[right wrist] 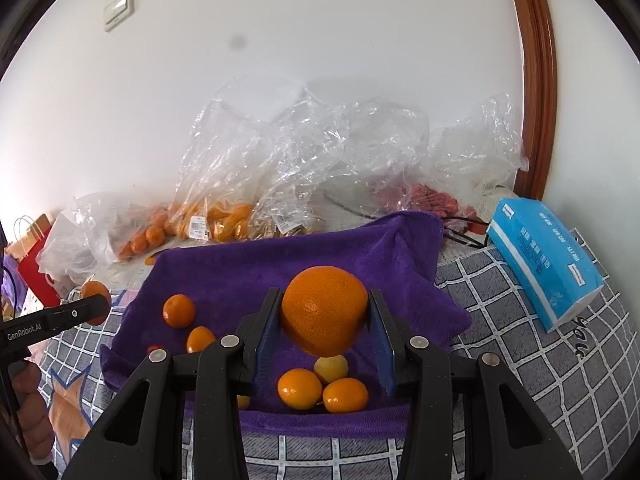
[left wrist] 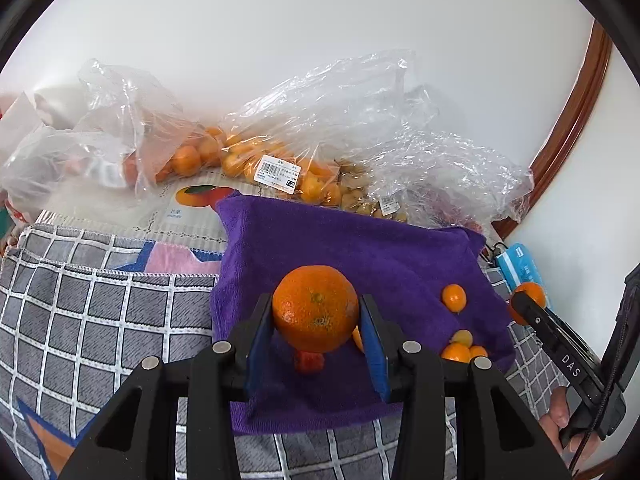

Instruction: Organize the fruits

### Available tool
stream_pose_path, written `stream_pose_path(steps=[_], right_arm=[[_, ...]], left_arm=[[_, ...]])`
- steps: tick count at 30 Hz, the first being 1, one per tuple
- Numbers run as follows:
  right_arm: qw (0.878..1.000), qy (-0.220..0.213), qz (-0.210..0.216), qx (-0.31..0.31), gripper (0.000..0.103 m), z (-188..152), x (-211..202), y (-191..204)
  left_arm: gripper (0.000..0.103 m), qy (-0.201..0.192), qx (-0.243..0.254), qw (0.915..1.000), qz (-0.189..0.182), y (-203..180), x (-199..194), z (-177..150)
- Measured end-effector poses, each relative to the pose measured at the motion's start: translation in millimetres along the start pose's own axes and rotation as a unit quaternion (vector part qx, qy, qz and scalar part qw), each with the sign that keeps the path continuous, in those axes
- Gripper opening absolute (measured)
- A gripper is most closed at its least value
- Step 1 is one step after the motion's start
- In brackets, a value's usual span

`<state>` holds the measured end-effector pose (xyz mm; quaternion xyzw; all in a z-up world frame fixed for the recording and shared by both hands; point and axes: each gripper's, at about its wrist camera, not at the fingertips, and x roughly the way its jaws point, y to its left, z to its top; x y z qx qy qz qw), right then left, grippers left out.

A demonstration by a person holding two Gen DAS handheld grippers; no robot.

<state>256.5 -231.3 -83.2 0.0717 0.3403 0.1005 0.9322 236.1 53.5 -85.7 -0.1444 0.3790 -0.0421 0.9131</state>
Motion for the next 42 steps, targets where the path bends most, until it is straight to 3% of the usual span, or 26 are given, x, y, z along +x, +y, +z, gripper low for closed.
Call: stream_pose_path(steps=[13,27,30,34,42], right_arm=[[0.999,0.045,-0.011,0.016,0.042,-18.9,49.0,-17.5],[0.999,0.022,-0.033,0.011,0.045,-21.7,53.0,-16.6],[0.999,0.019,-0.034,0.011,0.046,-22.0,51.4,-16.3],[0.999,0.022,-0.037,0.006,0.049,-22.8,45.8,-13.6],[0.999,0.023,-0.029,0.019,0.058,-13.1,2.0,-3.3]], left_arm=[[0.040,0.018,-0.025,0.9994,0.015,12.2,46.9,-4.7],[0.040,0.028,-0.022,0.9991,0.020,11.3,59.5,-9.3],[0.040,0.027,-0.017,0.9992,0.025,9.6,57.6,-9.0],[0.056,0.010,-0.012,0.9995,0.027,6.0,42.4,-5.7],[0.060,-0.001,0.013,0.9995,0.030,-12.5,-8.6,-13.3]])
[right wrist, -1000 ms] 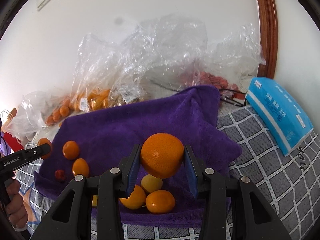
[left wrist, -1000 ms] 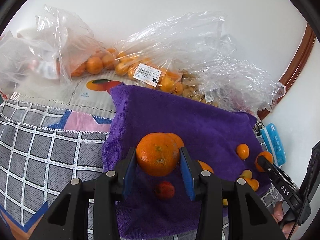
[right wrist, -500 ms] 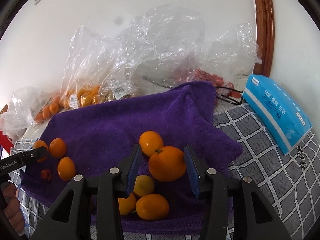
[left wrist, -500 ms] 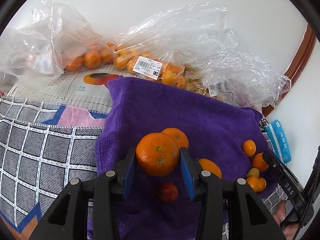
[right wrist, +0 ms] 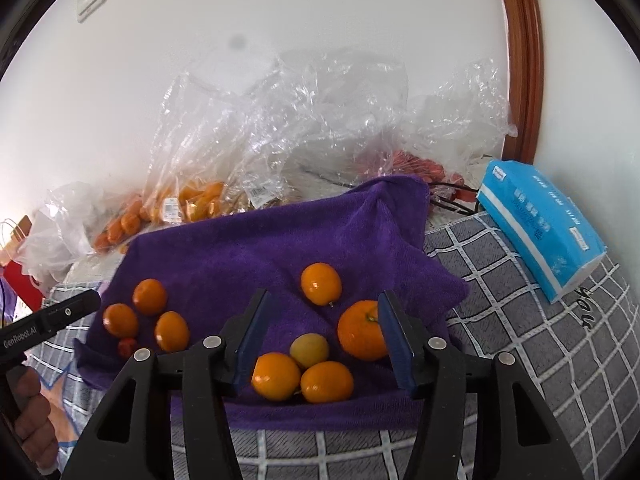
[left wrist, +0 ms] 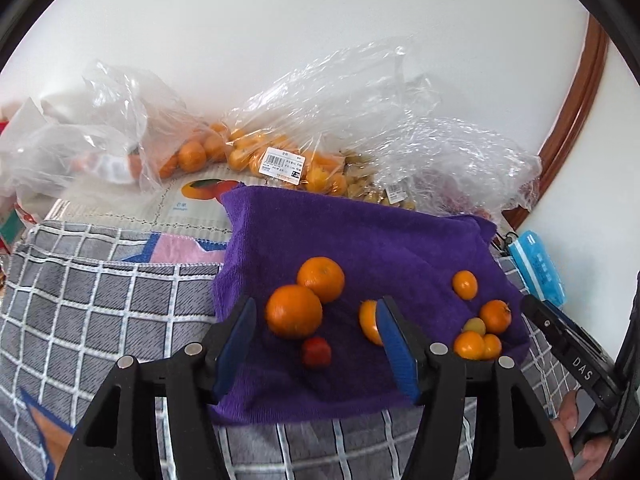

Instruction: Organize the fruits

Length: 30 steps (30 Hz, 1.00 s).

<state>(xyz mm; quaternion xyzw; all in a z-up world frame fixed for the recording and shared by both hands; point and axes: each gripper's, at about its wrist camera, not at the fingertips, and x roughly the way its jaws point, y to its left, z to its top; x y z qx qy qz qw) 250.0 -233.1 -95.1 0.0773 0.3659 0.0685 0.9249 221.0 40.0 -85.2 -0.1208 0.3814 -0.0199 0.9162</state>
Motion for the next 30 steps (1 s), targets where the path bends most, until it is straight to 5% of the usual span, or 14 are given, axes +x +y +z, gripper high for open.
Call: stream_pose_path(steps=[6,14,17,22,30], right_arm=[[1.000,-0.008,-0.009,-0.001,0.064,-5.5,-53.8,11.9],[0.999,-0.021,-0.031,-0.009,0.066,-28.2,-128.5,16.4],[0.998,-0.029,-0.045,-0.023,0.082,-43.5,-151.4,18.0],[0.997,-0.054,-0.039,-0.041,0.098,-64.9,-187.3,21.4],[0.996,-0.056,-0.034,-0.053,0.102,-83.4,-213.7,28.7]], left_arm=[[0.067,-0.013,0.017,0.9997,0.012,-12.7,-49.0,-23.3],[0.088,-0.046,0.054,0.9965,0.044,-26.8,-110.8,-62.1],[0.095,-0.051,0.051,0.9964,0.045,-29.0,-128.1,-74.2],[0.096,-0.062,0.047,0.9958,0.049,-32.2,-152.7,-92.4],[0.099,-0.072,0.040,0.9951,0.054,-36.5,-179.6,-107.1]])
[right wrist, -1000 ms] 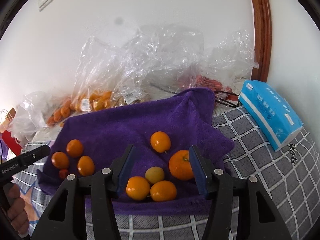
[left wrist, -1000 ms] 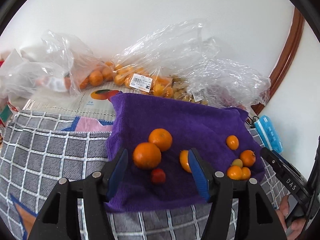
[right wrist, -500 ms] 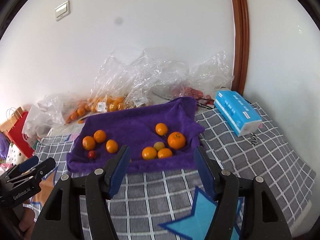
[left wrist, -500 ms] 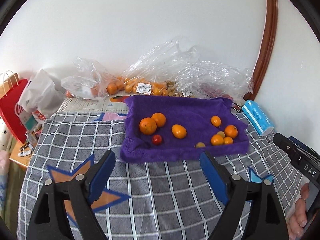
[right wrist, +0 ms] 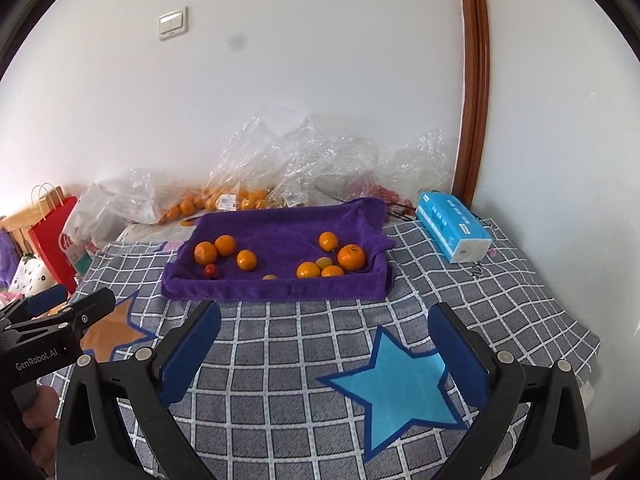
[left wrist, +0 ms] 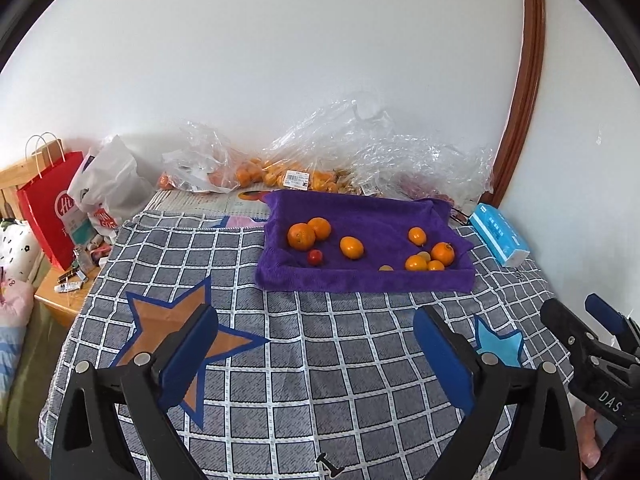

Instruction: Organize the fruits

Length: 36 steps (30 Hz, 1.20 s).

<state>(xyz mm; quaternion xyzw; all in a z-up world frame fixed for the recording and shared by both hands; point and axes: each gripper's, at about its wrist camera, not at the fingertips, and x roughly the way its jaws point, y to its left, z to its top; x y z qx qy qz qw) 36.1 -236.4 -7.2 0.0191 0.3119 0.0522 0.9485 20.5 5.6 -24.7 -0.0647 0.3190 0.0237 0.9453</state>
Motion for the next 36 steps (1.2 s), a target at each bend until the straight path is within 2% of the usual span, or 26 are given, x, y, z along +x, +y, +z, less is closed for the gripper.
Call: stream_pose_path(steps=[10,36], right_arm=[[1.000,-0.003,-0.009,0.017,0.102,-2.6,-10.0,-12.2],[1.000,0.000,-0.017,0.020,0.102,-1.7,-8.6,-17.6]], left_arm=[[0.099,-0.008,0.014,0.9997,0.016,-7.1,-10.2,-0.5],[0.099,-0.006,0.018,0.9996,0.021,-12.3,-11.7,-0.2]])
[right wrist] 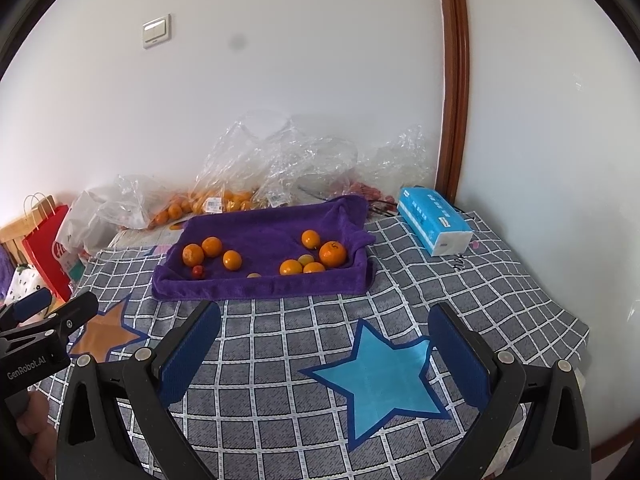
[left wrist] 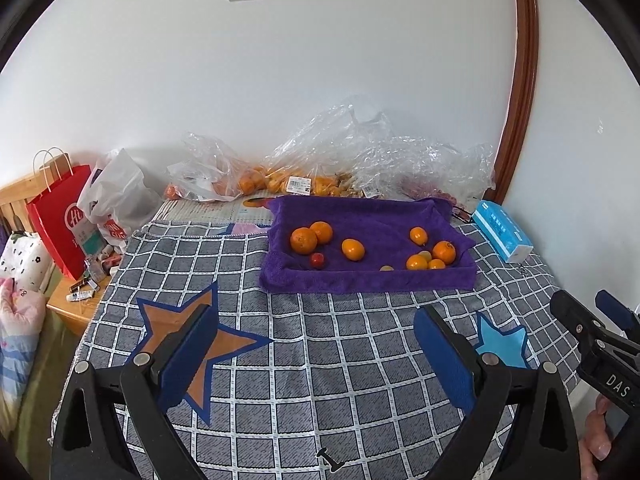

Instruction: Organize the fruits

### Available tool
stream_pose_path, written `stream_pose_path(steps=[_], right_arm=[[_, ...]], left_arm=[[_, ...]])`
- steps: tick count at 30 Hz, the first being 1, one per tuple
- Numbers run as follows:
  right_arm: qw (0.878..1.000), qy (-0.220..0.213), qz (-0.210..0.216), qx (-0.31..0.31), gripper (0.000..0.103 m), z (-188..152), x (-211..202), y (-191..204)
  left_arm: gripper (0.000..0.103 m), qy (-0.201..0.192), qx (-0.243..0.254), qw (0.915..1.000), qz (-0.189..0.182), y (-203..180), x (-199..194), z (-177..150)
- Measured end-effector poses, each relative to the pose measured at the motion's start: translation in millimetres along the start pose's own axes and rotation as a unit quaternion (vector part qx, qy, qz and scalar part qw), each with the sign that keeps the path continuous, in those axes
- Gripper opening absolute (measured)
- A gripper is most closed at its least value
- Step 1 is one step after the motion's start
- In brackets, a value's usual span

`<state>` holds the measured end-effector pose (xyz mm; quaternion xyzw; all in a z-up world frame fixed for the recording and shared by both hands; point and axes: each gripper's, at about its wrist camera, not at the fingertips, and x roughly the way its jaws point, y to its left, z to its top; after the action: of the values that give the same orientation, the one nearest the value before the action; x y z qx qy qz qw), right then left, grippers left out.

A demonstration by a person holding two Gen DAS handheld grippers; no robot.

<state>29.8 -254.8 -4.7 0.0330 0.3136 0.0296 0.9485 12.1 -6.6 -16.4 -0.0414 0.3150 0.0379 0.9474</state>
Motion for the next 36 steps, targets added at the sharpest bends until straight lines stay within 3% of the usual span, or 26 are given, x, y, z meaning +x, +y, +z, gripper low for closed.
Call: stream_pose_path(steps=[36], right_arm=[[1.000,-0.003,-0.001,-0.001,0.102,1.9,-8.6,2.8]], left_arm=[[0.099,-0.006,-0.010,0.9999,-0.011,0.2,-10.8,4.0]])
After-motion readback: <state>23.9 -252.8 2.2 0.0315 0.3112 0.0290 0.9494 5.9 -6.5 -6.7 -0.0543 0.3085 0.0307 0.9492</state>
